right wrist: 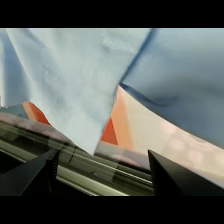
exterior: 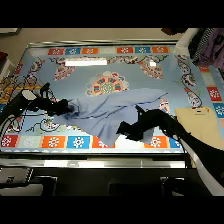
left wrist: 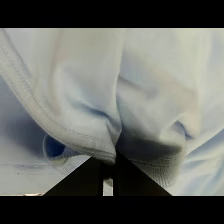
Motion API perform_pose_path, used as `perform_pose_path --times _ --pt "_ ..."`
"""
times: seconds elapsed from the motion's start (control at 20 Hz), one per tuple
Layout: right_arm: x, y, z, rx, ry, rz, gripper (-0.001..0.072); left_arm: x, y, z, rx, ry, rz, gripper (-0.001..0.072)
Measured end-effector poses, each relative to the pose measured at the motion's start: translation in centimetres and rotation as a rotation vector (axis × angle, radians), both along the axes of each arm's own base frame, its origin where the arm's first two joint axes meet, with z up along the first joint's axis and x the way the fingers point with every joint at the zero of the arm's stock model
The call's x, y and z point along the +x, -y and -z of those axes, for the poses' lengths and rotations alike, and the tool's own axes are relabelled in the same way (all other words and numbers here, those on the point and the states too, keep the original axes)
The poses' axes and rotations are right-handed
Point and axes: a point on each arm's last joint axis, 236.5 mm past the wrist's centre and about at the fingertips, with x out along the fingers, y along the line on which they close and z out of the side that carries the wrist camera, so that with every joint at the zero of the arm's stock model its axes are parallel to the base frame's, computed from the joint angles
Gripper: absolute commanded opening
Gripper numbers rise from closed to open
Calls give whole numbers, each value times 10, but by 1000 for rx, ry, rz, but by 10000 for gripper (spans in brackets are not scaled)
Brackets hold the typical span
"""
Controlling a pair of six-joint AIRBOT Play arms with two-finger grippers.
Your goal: Fold the clothes and pants, and hang the long-sleeved shirts on hangers.
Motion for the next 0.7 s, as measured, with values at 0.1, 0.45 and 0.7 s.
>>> perform_pose_path --times 0.1,0.45,0.7 --pt "-1 -9 9 -10 4 30 627 0 0 0 0 -2 1 26" --pt "18 -21 23 -5 40 136 570 -2 1 0 -2 -6 4 25" --pt "29 -21 32 -11 60 181 42 -2 0 0 -1 -6 4 25"
